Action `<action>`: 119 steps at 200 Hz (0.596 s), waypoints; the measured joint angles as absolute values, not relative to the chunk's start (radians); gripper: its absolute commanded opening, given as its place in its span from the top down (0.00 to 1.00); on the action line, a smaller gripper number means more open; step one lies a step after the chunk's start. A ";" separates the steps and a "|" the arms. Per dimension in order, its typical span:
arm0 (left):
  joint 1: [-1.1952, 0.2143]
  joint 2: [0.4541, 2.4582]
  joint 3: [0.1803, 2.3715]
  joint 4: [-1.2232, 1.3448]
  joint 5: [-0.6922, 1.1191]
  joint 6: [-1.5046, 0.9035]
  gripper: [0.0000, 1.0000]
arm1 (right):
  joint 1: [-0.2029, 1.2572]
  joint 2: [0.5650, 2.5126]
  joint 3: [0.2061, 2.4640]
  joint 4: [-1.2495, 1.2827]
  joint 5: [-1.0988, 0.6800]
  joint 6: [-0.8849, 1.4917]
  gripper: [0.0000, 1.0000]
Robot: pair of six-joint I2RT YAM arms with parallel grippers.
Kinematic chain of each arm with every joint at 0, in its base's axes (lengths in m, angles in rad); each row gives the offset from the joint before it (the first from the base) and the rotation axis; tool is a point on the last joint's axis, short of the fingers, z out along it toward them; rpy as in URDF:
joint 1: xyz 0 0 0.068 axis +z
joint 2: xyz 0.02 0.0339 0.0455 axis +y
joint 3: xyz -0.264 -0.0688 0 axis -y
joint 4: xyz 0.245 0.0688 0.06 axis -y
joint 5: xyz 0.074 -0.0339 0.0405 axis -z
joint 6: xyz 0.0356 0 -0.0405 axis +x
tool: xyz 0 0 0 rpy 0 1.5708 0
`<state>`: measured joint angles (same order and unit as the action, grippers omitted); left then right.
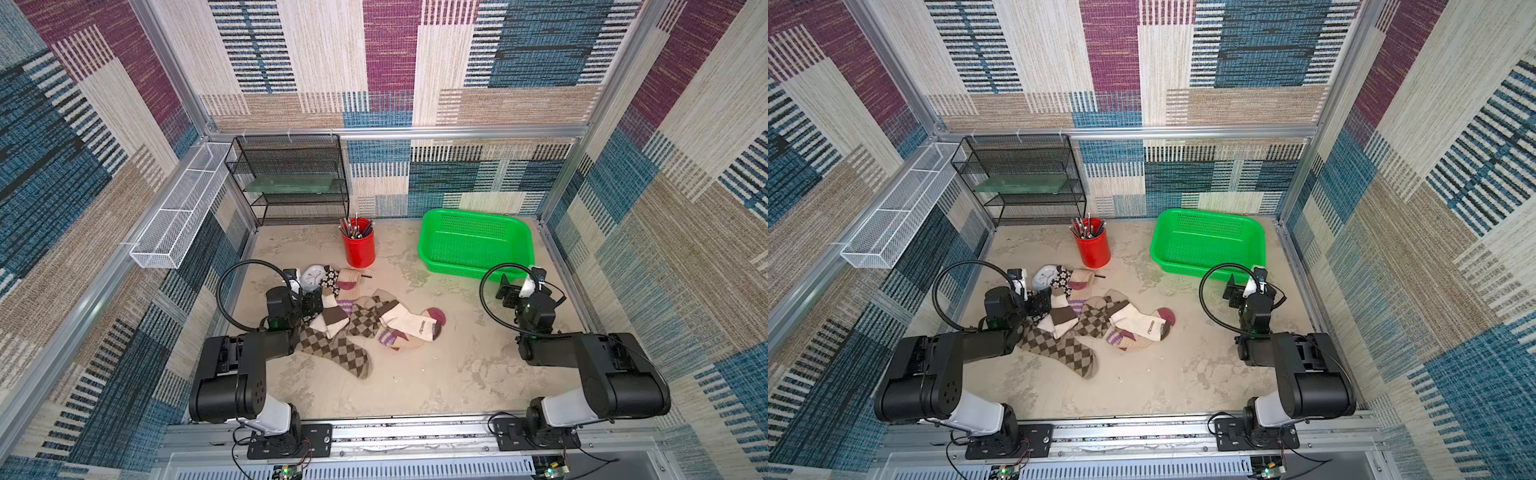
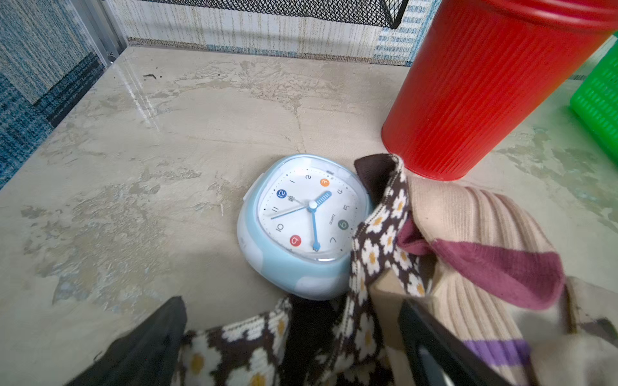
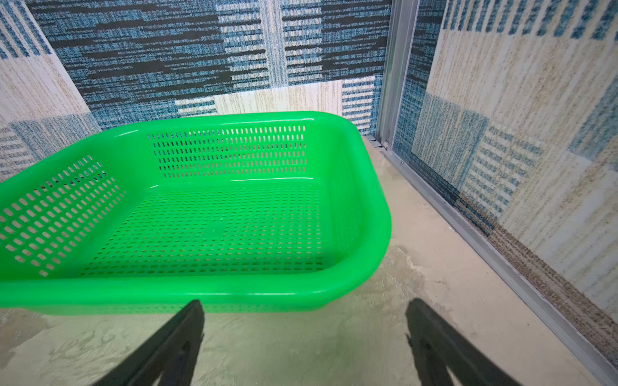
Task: Place the socks together as a pair
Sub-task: Pick up the sock at the center of the board.
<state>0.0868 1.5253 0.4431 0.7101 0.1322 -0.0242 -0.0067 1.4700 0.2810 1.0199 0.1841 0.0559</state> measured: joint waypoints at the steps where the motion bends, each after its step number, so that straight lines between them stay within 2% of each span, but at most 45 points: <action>1: 0.087 1.525 0.443 0.710 0.132 -0.024 0.01 | -0.007 1.470 0.281 1.020 0.184 0.056 0.04; 119: 0.087 1.532 0.456 0.706 0.151 -0.023 0.01 | -0.010 1.470 0.281 1.020 0.184 0.056 0.04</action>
<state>0.0868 1.5318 0.4561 0.7063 0.1513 -0.0231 -0.0101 1.4700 0.2810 1.0199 0.1837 0.0559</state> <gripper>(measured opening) 0.988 0.961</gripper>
